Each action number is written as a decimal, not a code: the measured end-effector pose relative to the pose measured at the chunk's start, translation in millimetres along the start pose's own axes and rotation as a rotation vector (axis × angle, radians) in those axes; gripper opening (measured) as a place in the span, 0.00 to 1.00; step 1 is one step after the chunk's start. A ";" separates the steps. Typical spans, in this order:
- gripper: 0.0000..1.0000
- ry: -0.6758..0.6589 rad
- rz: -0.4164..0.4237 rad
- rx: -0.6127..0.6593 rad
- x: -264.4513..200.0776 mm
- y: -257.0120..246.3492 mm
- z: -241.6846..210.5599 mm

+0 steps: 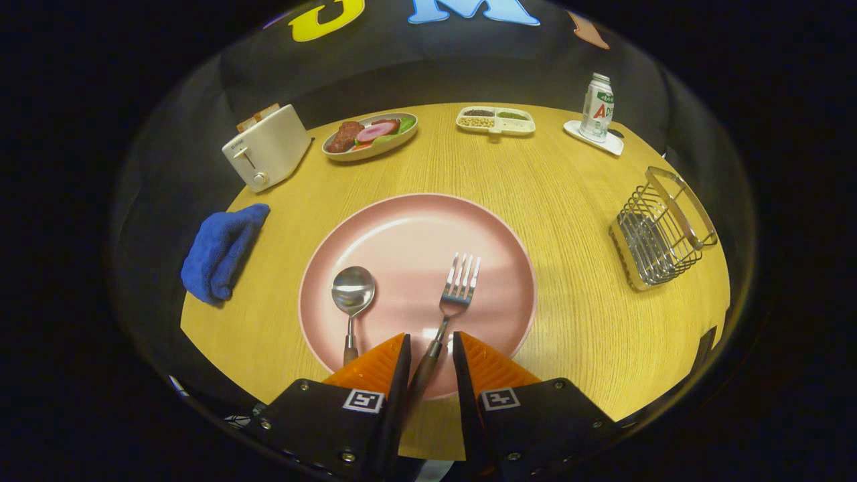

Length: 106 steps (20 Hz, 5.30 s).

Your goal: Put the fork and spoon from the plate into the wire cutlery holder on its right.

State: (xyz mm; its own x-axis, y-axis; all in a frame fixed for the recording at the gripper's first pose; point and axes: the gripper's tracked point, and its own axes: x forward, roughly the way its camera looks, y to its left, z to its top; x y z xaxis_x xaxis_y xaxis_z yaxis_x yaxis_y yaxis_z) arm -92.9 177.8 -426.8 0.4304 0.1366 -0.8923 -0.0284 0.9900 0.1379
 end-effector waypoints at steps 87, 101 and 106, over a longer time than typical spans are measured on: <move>0.37 -0.238 -0.018 -0.171 -88.7 -42.1 111.1; 0.37 -0.035 0.100 -0.391 -17.5 39.3 35.3; 0.37 0.015 0.102 -0.425 -0.8 41.3 21.4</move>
State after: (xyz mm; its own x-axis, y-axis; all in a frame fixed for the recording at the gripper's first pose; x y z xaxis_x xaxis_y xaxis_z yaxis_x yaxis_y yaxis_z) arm -75.2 217.9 -411.2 0.3926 0.2319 -0.8900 -0.4407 0.8968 0.0393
